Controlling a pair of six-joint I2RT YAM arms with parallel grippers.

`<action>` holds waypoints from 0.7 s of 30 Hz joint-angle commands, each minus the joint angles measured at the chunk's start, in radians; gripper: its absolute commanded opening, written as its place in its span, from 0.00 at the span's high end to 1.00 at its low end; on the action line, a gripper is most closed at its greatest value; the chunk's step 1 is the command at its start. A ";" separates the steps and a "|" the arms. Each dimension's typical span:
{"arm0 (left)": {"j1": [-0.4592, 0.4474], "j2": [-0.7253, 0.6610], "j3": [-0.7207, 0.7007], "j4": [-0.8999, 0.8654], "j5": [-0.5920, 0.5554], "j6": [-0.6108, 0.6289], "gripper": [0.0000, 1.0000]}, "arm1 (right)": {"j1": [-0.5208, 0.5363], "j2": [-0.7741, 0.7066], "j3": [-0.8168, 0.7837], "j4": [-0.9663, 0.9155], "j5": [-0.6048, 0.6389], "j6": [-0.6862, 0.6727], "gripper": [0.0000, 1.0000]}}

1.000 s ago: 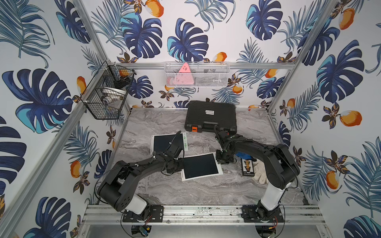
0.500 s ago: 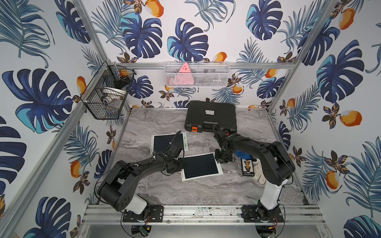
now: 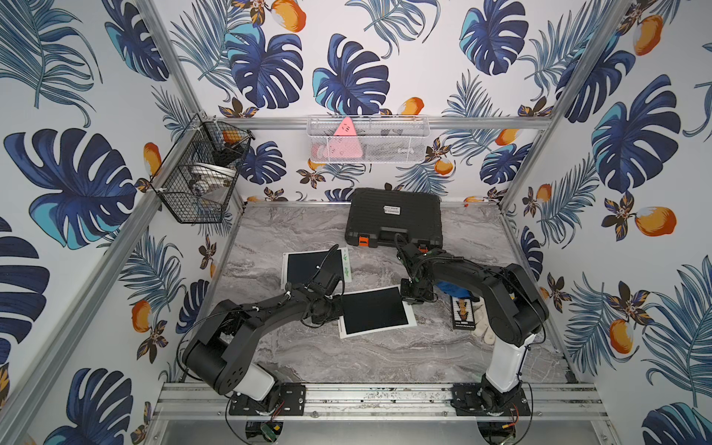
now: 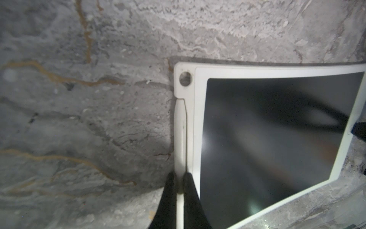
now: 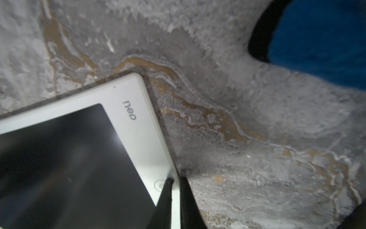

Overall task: Wipe the drawing tablet
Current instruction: Adjust the drawing tablet at the center of the board.

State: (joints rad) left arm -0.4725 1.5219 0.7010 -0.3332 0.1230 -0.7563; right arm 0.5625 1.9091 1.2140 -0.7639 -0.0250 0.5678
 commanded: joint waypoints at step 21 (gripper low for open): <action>0.167 -0.032 -0.084 -0.221 0.113 0.062 0.60 | -0.259 -0.093 -0.206 0.209 -0.536 -0.114 0.44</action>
State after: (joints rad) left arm -0.3244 1.4738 0.6529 -0.3332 0.2924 -0.7059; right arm 0.3149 1.7947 1.0271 -0.5652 -0.4942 0.4774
